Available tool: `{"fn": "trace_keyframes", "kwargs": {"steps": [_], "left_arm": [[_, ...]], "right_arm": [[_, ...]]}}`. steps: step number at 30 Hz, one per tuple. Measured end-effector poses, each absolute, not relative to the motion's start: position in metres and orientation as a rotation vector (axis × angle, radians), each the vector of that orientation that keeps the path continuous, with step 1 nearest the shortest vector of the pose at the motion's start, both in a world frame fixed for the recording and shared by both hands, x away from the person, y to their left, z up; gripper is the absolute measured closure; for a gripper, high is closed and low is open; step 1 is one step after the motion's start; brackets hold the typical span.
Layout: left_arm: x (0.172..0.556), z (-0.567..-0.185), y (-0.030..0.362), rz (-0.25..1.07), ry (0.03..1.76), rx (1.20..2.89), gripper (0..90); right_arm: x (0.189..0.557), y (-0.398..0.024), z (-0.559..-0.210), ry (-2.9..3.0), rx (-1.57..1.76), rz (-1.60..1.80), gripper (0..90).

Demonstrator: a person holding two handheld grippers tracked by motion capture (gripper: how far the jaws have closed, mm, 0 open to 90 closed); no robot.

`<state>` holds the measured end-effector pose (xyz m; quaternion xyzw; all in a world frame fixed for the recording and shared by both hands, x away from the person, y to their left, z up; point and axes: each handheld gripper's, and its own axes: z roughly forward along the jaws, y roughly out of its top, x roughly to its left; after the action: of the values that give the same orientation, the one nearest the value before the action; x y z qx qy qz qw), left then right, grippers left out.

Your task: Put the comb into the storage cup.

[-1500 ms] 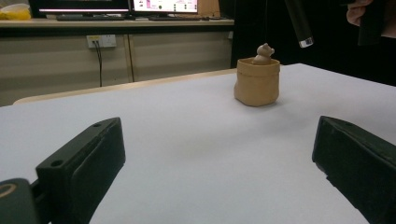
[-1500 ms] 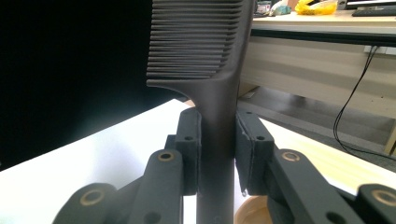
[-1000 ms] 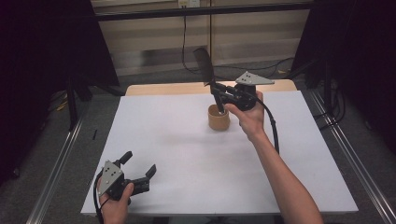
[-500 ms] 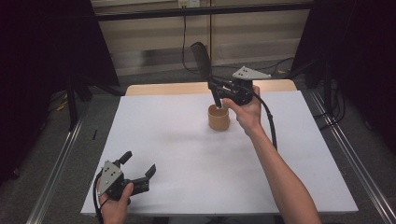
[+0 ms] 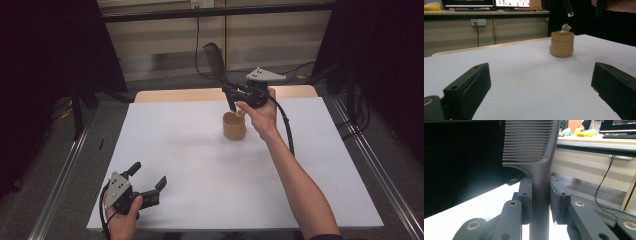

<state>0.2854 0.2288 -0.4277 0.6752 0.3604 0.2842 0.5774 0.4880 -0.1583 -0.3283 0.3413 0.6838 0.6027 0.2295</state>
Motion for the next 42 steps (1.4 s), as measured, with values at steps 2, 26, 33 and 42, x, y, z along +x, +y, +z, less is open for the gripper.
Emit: {"fn": "trace_keyframes", "kwargs": {"steps": [2, 26, 33, 42], "left_arm": [[0.285, -0.428, 0.229, 0.664, 0.844, 1.577, 2.7], [0.286, -0.427, 0.230, 0.666, 0.844, 1.577, 2.7], [0.285, -0.428, 0.229, 0.664, 0.844, 1.576, 2.7], [0.286, -0.428, 0.229, 0.665, 0.844, 1.581, 2.7]], "right_arm": [[0.490, -0.159, -0.331, 1.887, 0.934, 1.653, 73.0], [0.497, -0.158, -0.360, 1.880, 0.966, 1.617, 73.0], [0.496, -0.161, -0.369, 1.881, 0.982, 1.603, 73.0], [0.493, -0.163, -0.380, 1.889, 0.986, 1.588, 73.0]]}}
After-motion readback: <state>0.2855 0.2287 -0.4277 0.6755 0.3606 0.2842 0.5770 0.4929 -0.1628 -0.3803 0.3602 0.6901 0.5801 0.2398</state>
